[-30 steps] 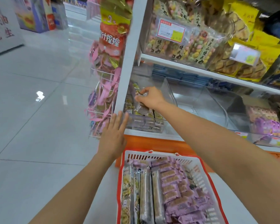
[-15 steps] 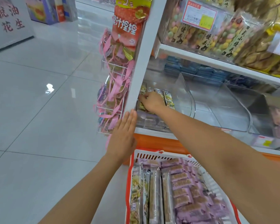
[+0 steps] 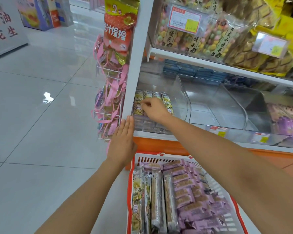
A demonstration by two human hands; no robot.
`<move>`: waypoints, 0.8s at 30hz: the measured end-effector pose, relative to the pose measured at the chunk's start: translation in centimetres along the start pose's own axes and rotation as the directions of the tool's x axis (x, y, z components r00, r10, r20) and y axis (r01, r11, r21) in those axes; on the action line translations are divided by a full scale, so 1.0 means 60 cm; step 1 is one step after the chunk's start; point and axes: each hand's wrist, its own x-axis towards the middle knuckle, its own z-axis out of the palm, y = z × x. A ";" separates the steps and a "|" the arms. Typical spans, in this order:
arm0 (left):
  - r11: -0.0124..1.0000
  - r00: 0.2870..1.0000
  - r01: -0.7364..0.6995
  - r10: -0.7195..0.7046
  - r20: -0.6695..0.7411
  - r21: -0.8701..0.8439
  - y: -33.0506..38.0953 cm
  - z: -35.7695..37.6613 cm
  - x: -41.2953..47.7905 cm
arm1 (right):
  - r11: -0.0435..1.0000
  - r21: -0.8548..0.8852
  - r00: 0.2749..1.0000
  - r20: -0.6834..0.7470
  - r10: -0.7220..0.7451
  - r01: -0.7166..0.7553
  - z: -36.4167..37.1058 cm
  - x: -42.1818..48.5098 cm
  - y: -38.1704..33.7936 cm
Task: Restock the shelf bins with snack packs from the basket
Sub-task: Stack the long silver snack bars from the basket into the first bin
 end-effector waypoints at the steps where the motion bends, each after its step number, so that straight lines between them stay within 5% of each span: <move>1: 1.000 1.000 0.011 -0.011 0.017 0.011 0.004 0.000 -0.005 | 0.998 0.051 0.998 -0.060 -0.029 0.032 -0.004 -0.013 -0.001; 8: 0.999 0.987 0.039 -0.041 0.157 0.014 0.018 0.043 -0.085 | 0.948 0.272 0.965 -0.245 -0.099 0.166 -0.003 -0.153 0.025; 14: 0.983 0.859 0.082 -0.152 0.488 0.163 0.024 0.106 -0.175 | 0.975 0.153 0.984 -0.046 0.171 -0.162 0.077 -0.260 0.135; 19: 0.979 0.820 0.098 -0.181 0.543 0.179 0.019 0.150 -0.228 | 0.947 0.007 0.941 0.122 0.316 -0.320 0.158 -0.336 0.202; 24: 0.987 0.854 0.123 -0.156 0.497 0.099 0.012 0.168 -0.244 | 0.895 -0.176 0.856 0.265 0.444 -0.410 0.235 -0.369 0.235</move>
